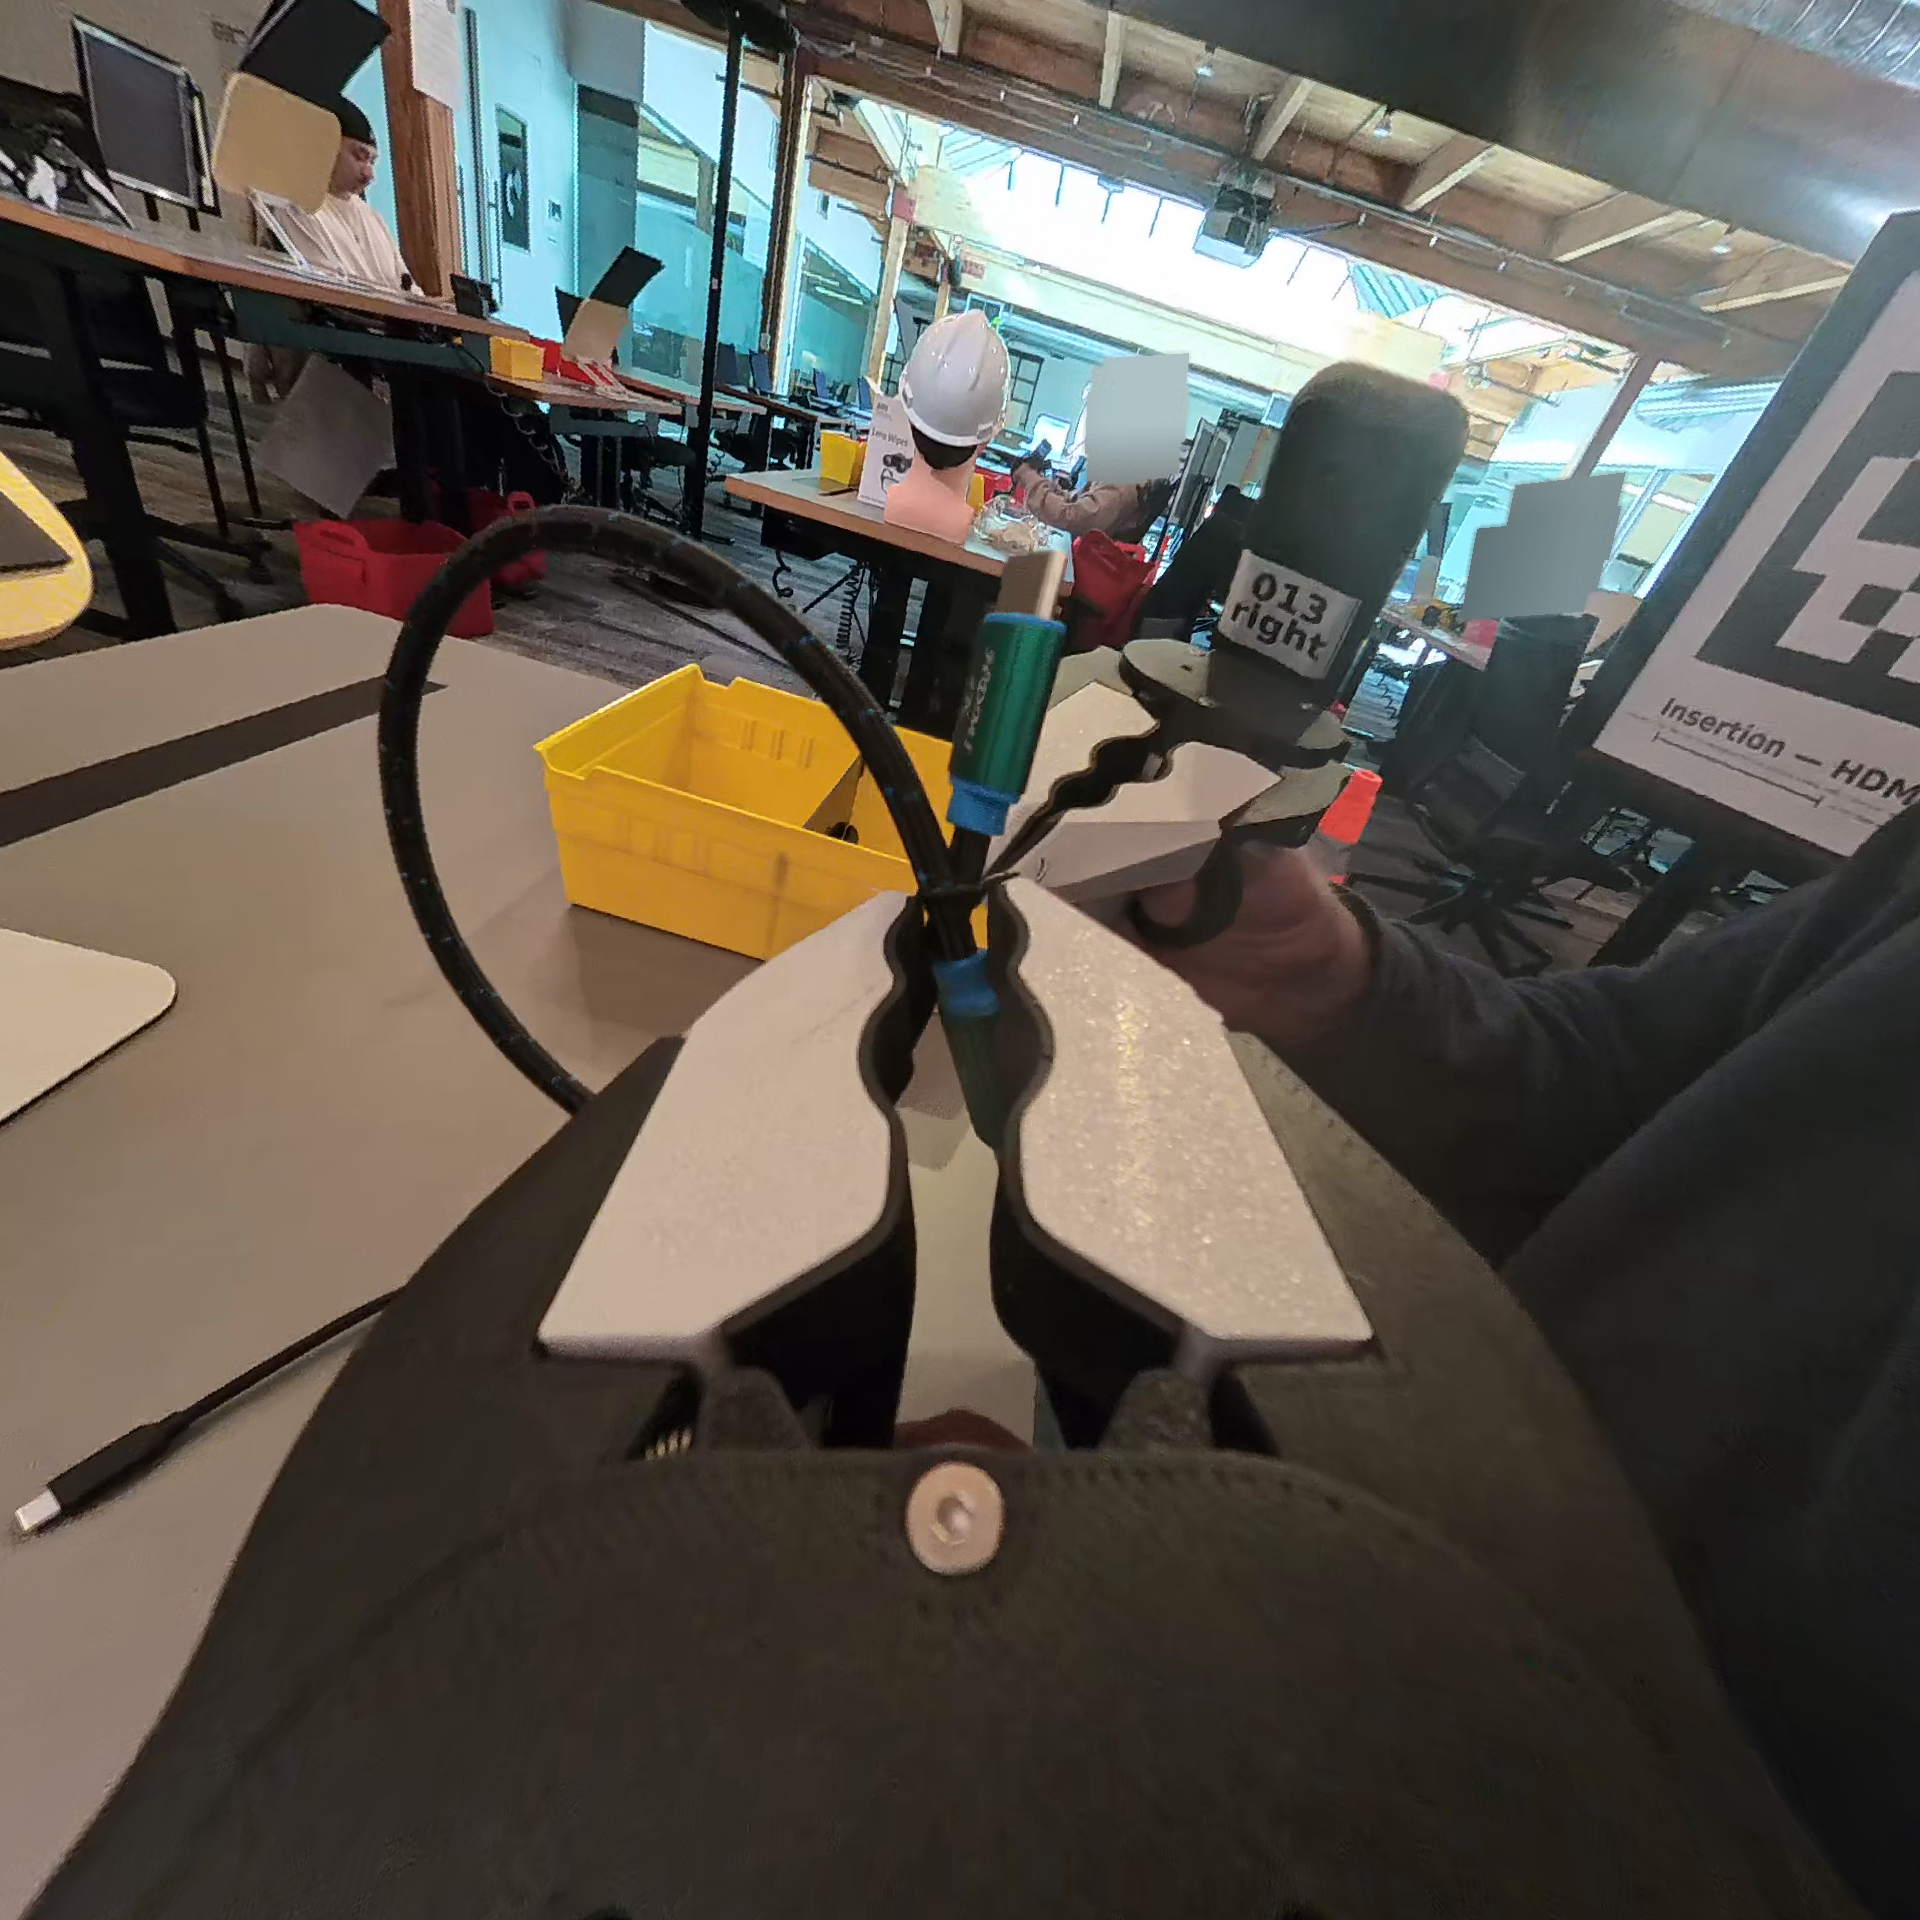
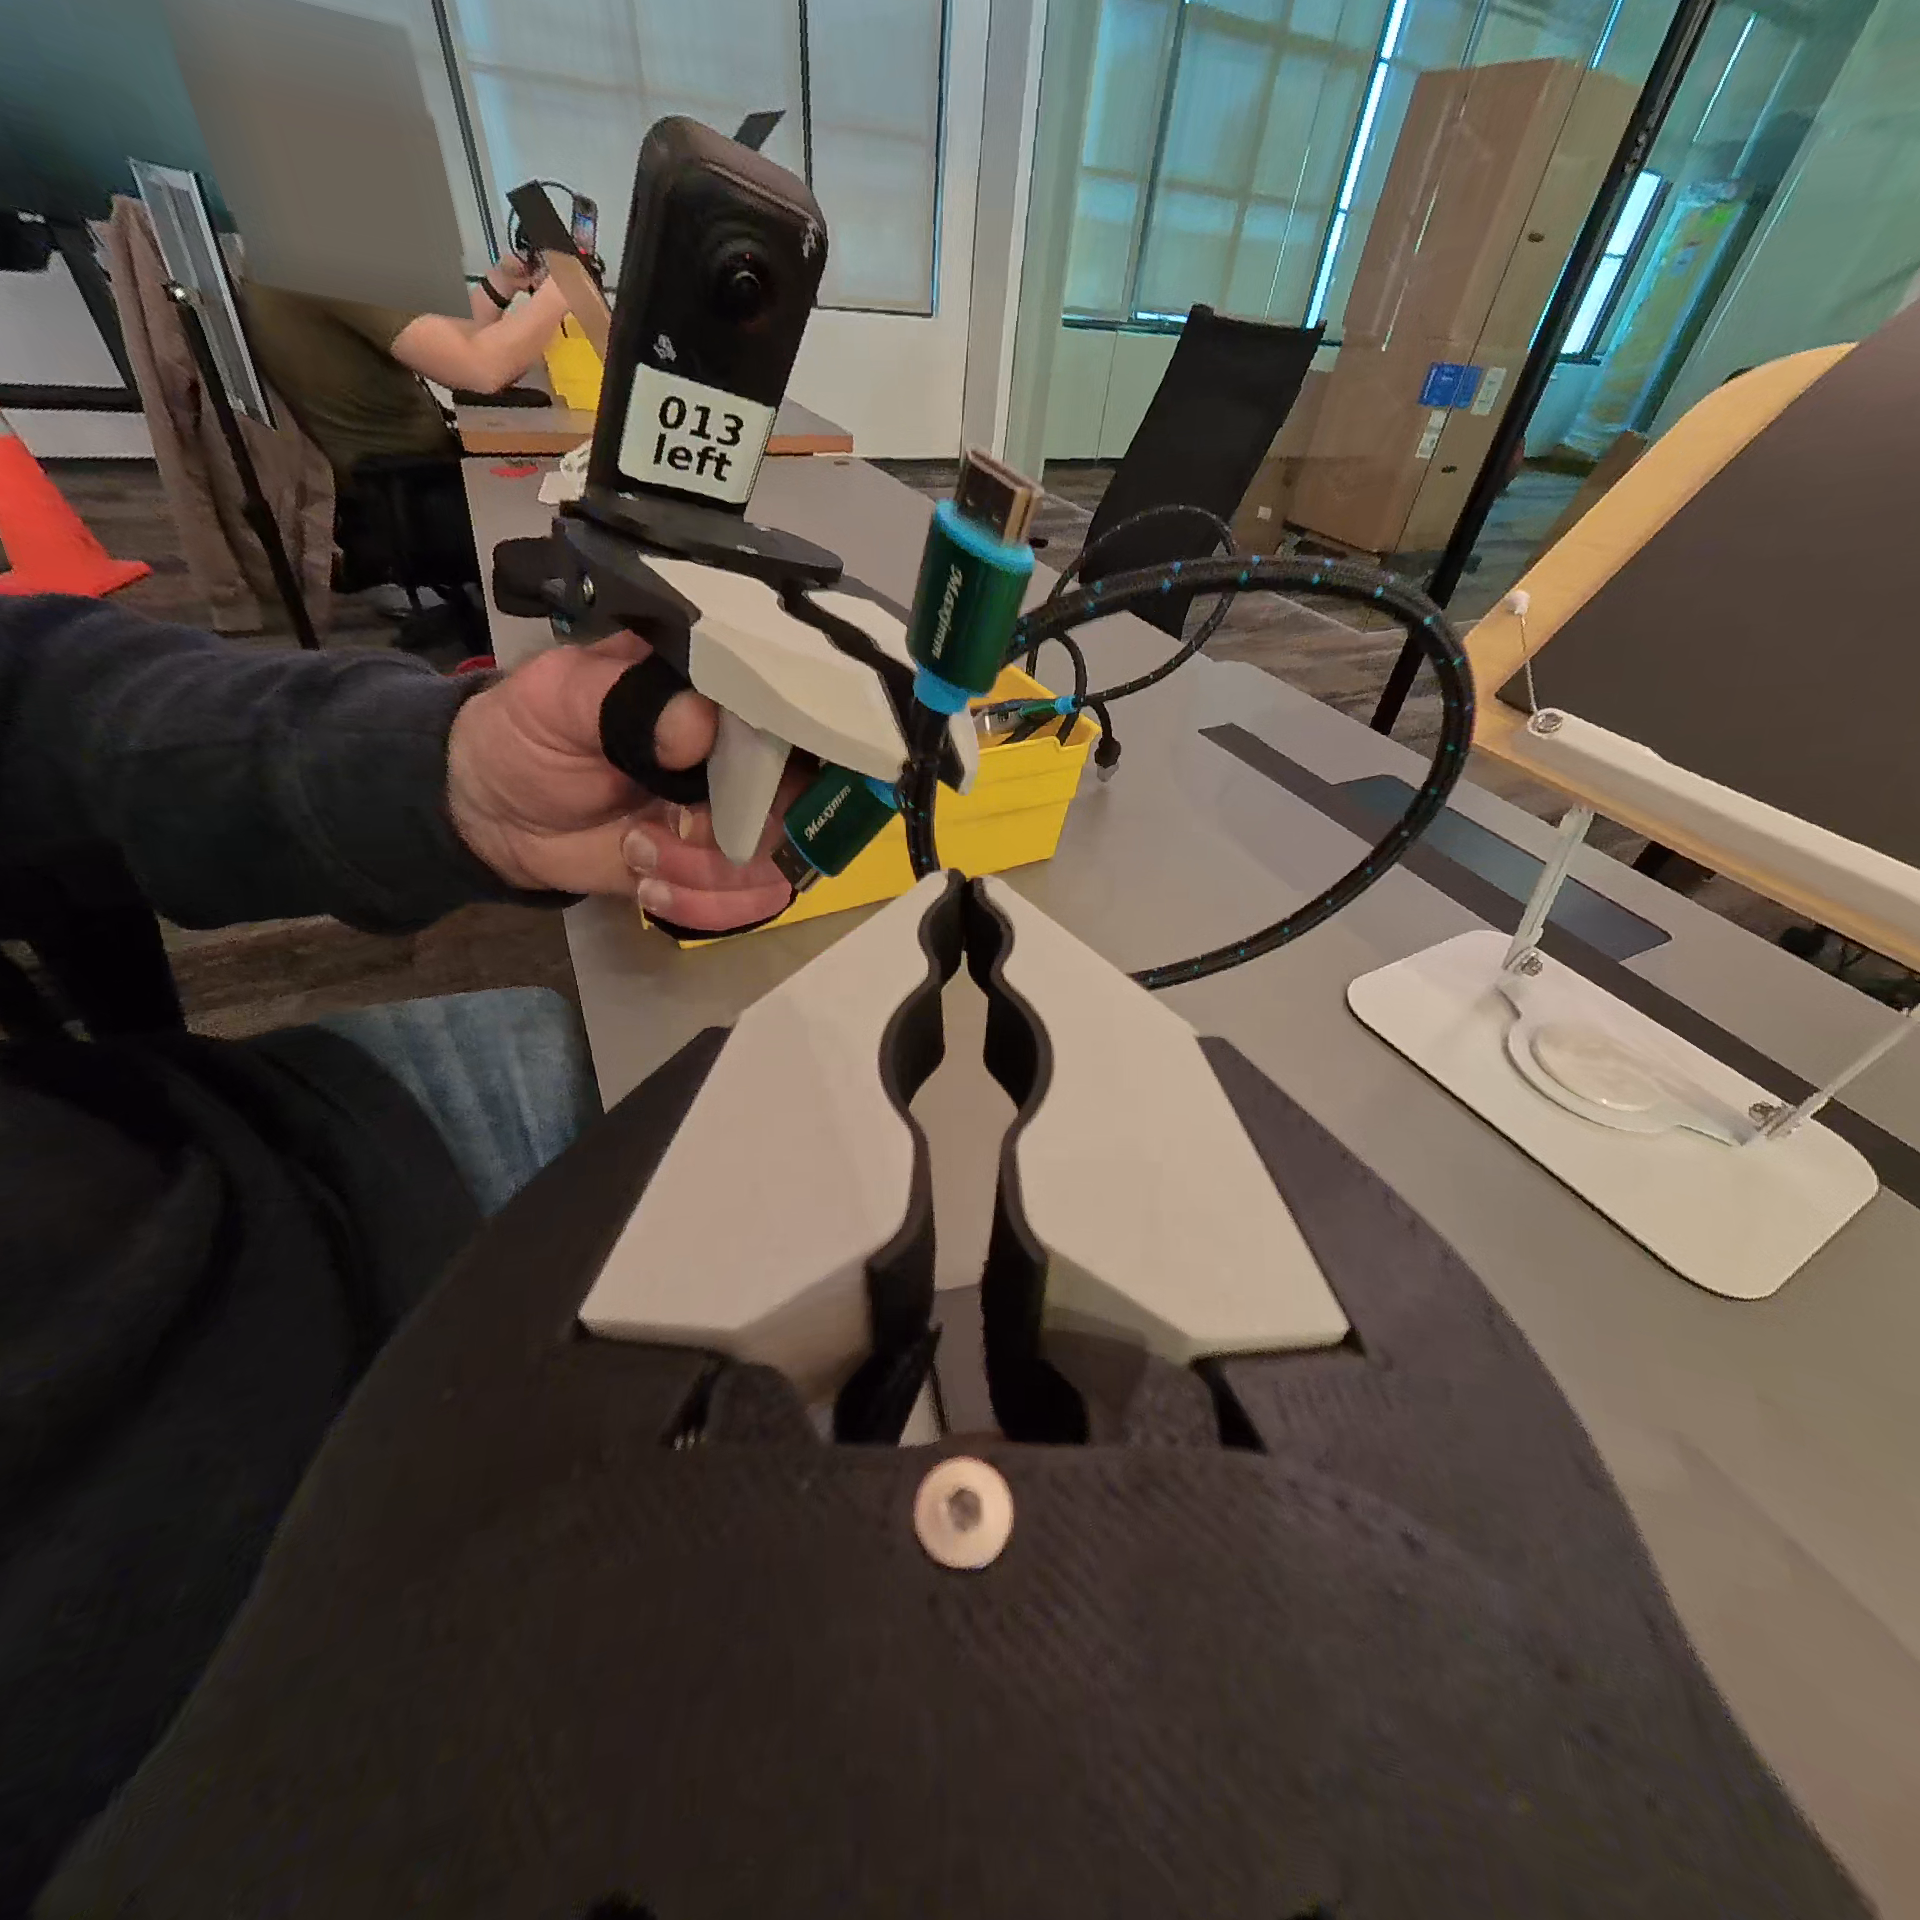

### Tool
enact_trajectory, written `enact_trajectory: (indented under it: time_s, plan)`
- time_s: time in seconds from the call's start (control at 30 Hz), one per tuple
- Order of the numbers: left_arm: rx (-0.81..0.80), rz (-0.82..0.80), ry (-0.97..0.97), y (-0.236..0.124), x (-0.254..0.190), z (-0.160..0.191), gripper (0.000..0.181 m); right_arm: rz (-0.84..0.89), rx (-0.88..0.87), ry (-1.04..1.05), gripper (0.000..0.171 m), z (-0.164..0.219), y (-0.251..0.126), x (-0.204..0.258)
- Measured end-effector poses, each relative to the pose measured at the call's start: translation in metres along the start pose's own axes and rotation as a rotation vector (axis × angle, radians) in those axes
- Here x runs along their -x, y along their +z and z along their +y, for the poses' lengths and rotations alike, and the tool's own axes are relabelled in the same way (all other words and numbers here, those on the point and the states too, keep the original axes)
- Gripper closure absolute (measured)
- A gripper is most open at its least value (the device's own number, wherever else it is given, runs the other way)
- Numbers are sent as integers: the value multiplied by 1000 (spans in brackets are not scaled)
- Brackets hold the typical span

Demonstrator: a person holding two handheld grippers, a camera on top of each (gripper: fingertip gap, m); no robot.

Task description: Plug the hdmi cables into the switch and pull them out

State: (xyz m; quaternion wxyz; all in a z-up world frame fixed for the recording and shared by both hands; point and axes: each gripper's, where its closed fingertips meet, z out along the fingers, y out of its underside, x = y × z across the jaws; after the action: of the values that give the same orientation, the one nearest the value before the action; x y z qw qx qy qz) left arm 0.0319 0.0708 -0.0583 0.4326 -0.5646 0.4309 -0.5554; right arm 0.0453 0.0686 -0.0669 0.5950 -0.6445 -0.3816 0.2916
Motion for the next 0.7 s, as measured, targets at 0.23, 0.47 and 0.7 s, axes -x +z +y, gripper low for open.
enact_trajectory:
  time_s: [0.23,0.47,0.7]
  plan:
    - [7,-8,48,1,-2,2,170,-57,-62,22,163,-12,-2,8]
    - [4,-19,131,1,-9,-2,170,-151,-114,109,161,-17,-4,14]
    - [5,-39,221,2,-16,-4,170,-224,-123,164,165,-18,-1,24]
